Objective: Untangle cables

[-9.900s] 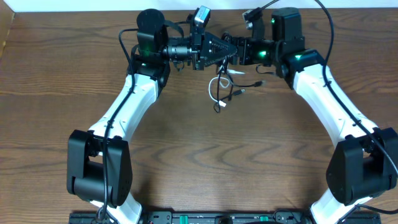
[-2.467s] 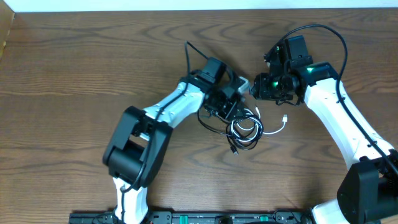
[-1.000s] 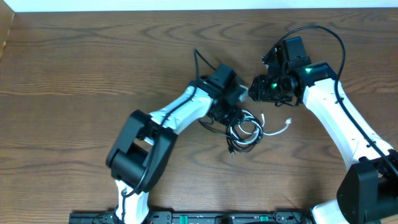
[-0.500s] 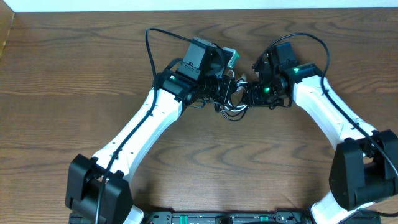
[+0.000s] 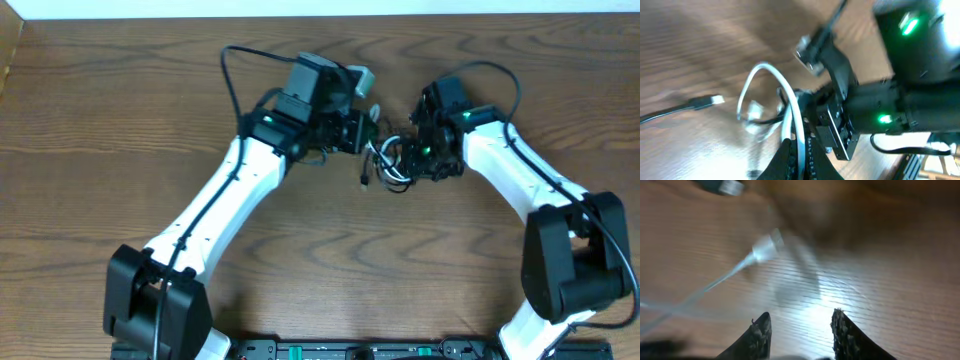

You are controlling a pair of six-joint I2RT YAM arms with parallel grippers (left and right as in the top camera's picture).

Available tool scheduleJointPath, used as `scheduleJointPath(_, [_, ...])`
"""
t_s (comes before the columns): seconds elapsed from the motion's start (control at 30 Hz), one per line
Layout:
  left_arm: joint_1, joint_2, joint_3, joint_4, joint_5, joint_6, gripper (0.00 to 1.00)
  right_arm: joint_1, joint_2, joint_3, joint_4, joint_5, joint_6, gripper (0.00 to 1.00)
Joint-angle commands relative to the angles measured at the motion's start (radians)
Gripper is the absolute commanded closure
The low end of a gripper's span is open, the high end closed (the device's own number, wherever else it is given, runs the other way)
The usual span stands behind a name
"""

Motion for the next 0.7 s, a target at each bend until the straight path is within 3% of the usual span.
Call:
scheduleJointPath(0.0, [0.056, -0.101, 0.009, 0.011, 0.011, -0.005, 0.93, 0.002, 0.039, -0.035, -0.011, 0.085, 0.029, 0.67])
scheduleJointPath(0.67, [0.243, -0.347, 0.009, 0.048, 0.007, 0.024, 0.93, 0.002, 0.043, -0.092, -0.010, 0.168, 0.078, 0.65])
